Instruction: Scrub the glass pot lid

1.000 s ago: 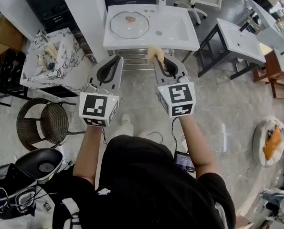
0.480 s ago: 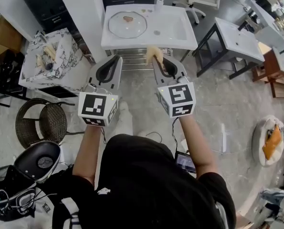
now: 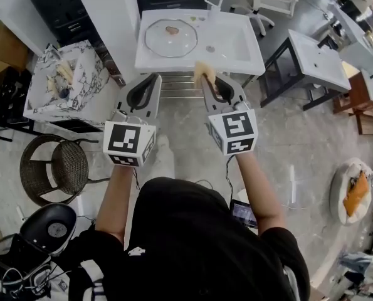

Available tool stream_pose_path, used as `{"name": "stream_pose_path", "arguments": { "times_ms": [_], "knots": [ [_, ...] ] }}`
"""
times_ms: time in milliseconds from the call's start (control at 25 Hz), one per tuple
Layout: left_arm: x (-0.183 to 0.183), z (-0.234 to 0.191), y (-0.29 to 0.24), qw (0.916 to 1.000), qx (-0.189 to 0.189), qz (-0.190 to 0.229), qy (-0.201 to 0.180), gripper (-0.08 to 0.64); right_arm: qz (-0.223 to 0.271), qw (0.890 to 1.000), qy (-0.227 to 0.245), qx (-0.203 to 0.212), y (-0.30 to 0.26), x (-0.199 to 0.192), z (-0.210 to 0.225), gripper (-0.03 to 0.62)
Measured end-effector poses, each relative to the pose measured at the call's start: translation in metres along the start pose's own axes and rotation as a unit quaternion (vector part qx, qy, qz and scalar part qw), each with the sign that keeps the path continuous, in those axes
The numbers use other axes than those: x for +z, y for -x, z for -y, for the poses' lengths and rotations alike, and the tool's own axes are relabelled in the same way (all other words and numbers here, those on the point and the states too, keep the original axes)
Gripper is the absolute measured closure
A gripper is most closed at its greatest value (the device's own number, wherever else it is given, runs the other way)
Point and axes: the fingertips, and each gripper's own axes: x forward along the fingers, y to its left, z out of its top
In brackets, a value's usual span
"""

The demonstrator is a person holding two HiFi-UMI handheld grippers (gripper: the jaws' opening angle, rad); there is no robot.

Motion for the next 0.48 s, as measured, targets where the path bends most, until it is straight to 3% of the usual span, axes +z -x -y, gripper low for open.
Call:
{"name": "stream_pose_path", "arguments": {
  "times_ms": [480],
  "knots": [
    [-0.003, -0.066, -0.098, 0.9999, -0.015, -0.005, 0.003, 0.546, 0.005, 1.000, -0.004, -0.005, -0.105, 0.013, 0.046, 0.571]
  ]
}}
